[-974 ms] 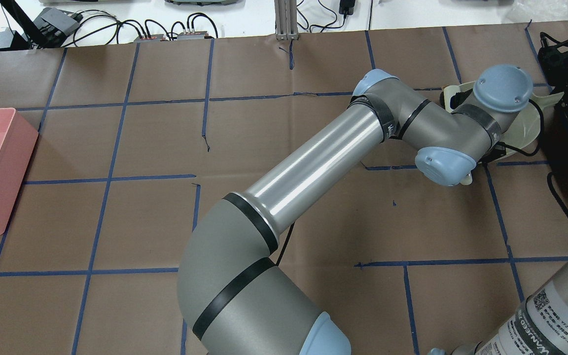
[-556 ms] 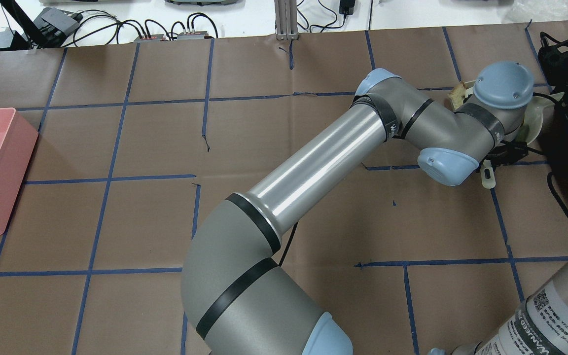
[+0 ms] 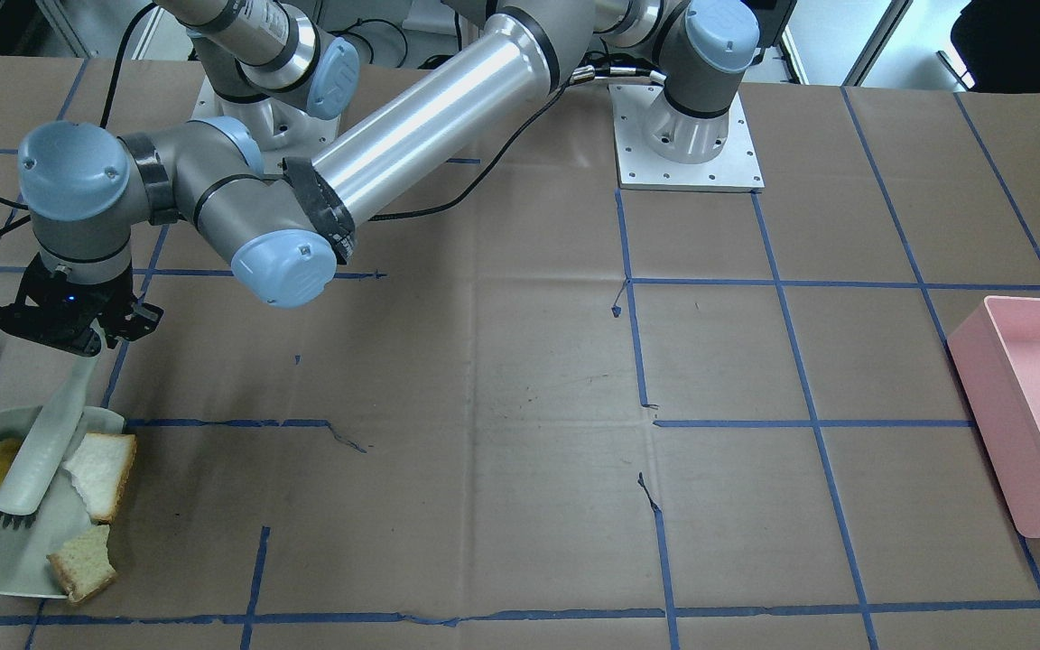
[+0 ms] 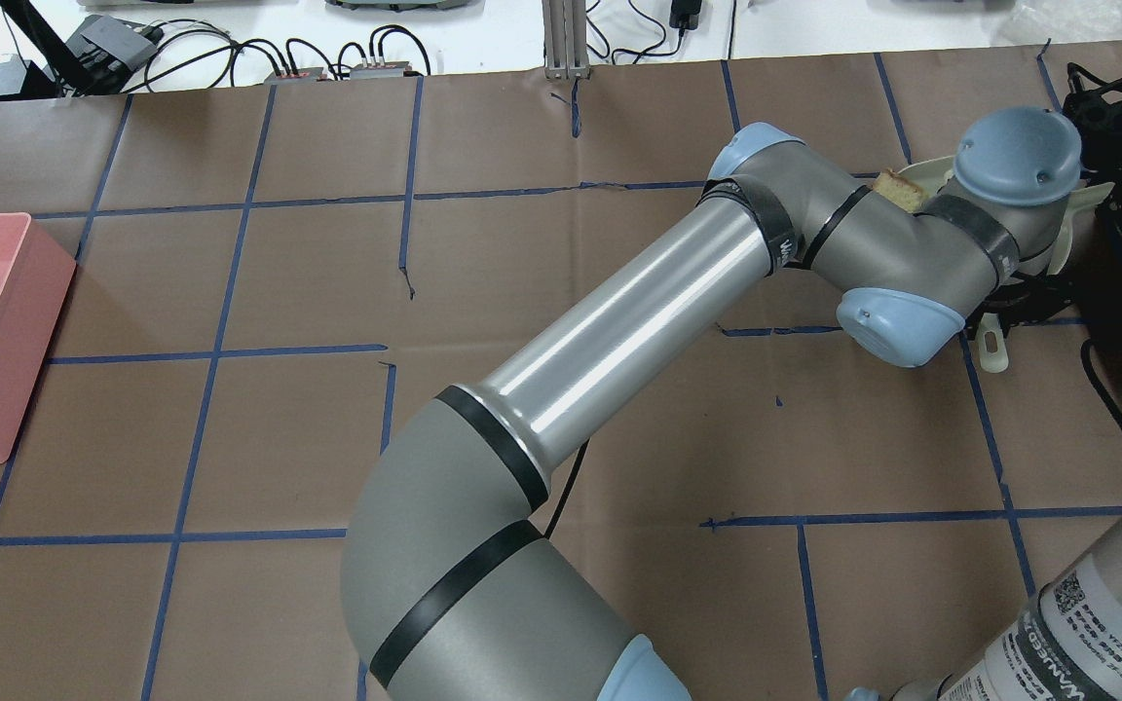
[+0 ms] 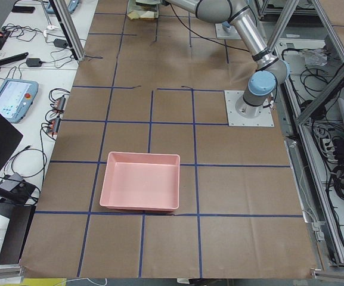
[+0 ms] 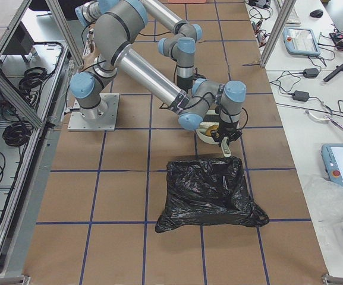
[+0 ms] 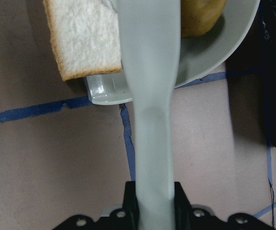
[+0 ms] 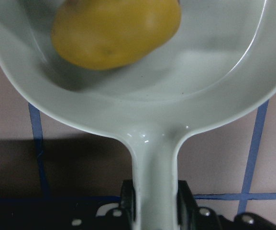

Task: Sweep and dump trash in nearest bin
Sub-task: 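Sweep the bread and yellow potato into the dustpan with the left gripper's brush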

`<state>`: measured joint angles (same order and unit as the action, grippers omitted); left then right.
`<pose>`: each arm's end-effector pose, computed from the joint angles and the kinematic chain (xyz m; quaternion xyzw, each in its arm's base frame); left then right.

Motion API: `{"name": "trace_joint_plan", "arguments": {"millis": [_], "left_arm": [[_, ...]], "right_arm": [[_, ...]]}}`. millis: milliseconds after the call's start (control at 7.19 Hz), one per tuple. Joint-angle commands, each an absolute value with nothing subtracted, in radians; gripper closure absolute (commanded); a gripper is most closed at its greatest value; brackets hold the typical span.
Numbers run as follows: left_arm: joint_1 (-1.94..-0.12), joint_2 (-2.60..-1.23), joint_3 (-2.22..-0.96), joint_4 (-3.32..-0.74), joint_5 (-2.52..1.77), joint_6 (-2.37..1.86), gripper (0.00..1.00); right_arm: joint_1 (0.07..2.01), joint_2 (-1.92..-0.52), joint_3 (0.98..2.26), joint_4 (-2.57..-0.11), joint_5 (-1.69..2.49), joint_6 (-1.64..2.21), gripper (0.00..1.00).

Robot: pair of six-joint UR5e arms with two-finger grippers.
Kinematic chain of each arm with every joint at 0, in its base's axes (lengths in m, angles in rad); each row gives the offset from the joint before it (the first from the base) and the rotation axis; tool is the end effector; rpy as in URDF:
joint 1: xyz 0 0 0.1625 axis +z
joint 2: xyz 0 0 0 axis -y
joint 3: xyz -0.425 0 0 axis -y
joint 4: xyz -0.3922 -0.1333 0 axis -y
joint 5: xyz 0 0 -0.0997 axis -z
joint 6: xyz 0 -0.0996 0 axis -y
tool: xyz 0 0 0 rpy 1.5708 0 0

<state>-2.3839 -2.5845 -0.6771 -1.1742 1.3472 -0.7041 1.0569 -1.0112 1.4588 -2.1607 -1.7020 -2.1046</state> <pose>-0.7406 -0.4868 0.2740 -0.0690 -0.9820 0.0234 0.1744 -0.2354 -0.6616 0.2693 0.7075 -0.7001 -0.0448 0.0854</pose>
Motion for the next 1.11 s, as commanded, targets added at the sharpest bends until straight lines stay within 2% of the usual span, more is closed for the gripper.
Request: {"name": "trace_joint_plan", "arguments": {"millis": [0,417,835,974], "left_arm": [[-2.375,-2.511,-0.773,-1.249,1.487,-0.698,1.00],[-2.350,-2.577,-0.721,-1.271,1.573,-0.709,1.00],[-2.329,-2.704,-0.524,-1.420,1.565,-0.710,1.00],[-2.329,-2.715,-0.505,-1.443,1.560,-0.712,1.00]], "right_arm": [[1.057,-1.011,1.459,-2.158,-1.701,-2.105,1.00],[1.057,-1.008,1.459,-2.154,-1.686,-2.108,1.00],[1.057,-1.008,1.459,-2.154,-1.684,-2.108,1.00],[1.057,-1.006,1.459,-2.154,-1.684,-2.108,1.00]]}}
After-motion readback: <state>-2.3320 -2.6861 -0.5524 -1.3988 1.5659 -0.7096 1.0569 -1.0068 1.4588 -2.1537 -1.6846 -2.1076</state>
